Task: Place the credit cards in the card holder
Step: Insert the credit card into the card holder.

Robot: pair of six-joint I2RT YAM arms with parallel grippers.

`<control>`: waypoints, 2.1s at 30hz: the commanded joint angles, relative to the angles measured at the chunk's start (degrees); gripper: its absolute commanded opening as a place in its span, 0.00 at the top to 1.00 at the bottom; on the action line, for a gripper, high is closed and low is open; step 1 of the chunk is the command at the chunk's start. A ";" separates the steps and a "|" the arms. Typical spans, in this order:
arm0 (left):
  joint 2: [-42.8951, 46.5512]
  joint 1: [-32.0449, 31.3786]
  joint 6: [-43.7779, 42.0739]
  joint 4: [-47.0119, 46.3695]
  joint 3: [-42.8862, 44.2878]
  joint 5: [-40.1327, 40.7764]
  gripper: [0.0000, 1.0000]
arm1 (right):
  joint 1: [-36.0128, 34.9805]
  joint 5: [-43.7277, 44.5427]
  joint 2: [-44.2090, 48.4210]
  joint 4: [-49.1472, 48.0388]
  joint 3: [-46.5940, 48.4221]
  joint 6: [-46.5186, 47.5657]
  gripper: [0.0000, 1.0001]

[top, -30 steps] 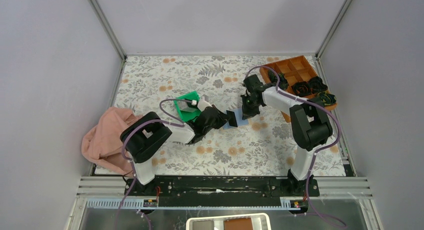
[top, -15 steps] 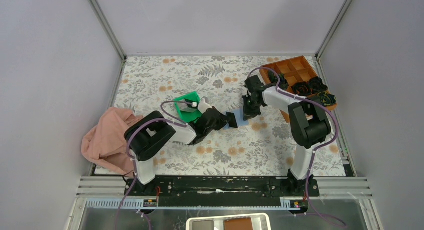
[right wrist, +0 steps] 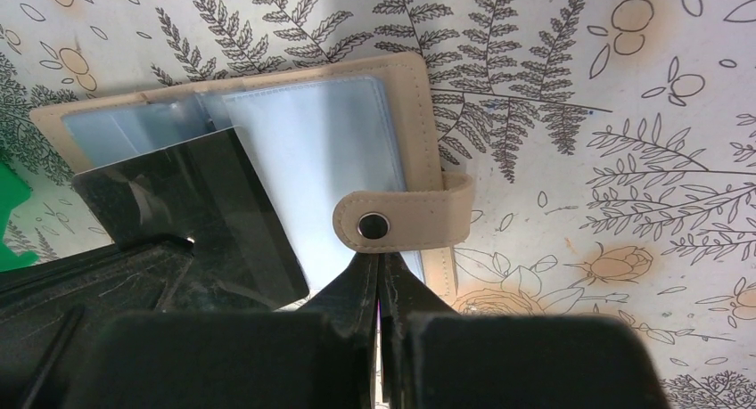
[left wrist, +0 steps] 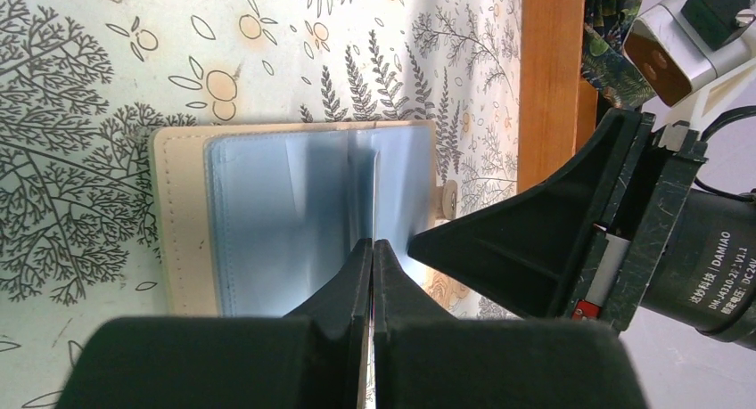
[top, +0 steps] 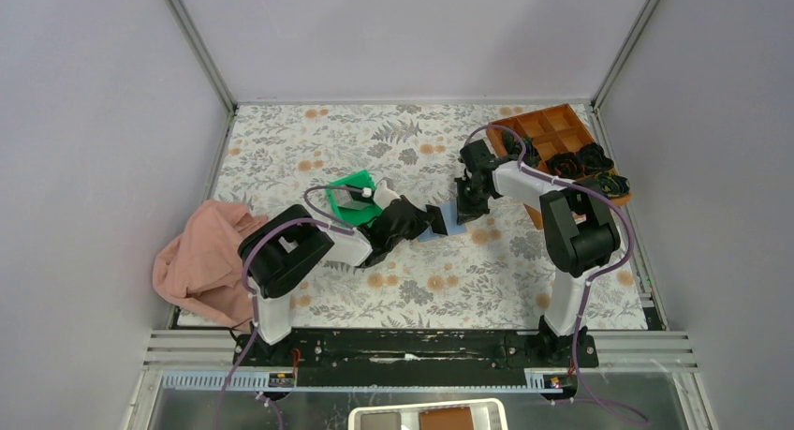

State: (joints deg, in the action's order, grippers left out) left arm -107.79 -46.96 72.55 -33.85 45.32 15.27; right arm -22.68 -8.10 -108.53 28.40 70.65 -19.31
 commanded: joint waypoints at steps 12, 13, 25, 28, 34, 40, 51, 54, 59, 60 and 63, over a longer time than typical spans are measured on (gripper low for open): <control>-1.58 -0.44 -1.09 -1.14 0.77 3.27 1.00 | 0.93 0.09 -1.06 -0.65 1.35 0.47 1.00; -1.70 -0.43 -1.10 -1.14 0.88 3.28 1.00 | 0.90 0.05 -1.06 -0.63 1.31 0.56 1.00; -2.80 -0.52 -1.30 -1.55 0.48 3.40 1.00 | 1.11 0.18 -1.39 -0.37 1.36 0.59 1.00; -3.26 -0.63 -1.23 -1.84 0.14 3.31 1.00 | 1.09 0.26 -1.46 -0.37 1.23 0.60 1.00; -4.11 -0.76 -0.53 -3.10 -1.12 2.81 1.00 | 1.09 0.50 -1.82 -0.24 1.15 0.59 1.00; -4.75 -0.96 -0.61 -4.02 -2.28 2.15 1.00 | 1.16 0.78 -2.19 -0.15 1.08 0.59 1.00; -5.97 -1.55 -2.01 -5.43 -4.94 -0.06 1.00 | 1.15 1.11 -2.78 0.07 1.42 0.68 1.00; -6.34 -1.73 -2.70 -5.41 -4.73 -0.43 1.00 | 1.23 1.07 -2.91 0.06 1.41 0.62 1.00; -7.13 -2.13 -3.04 -5.19 -3.84 -0.45 1.00 | 1.23 1.22 -2.80 0.16 1.38 0.68 1.00; -7.29 -2.21 -3.10 -5.18 -3.57 -0.54 1.00 | 1.19 1.24 -2.72 0.21 1.36 0.79 1.00; -7.90 -2.36 -3.16 -4.64 -2.65 -0.54 1.00 | 1.15 1.29 -2.74 0.27 1.34 0.81 1.00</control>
State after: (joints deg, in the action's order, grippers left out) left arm -112.25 -47.55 72.10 -43.35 42.24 16.56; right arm -22.04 -8.75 -109.30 28.84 71.22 -19.31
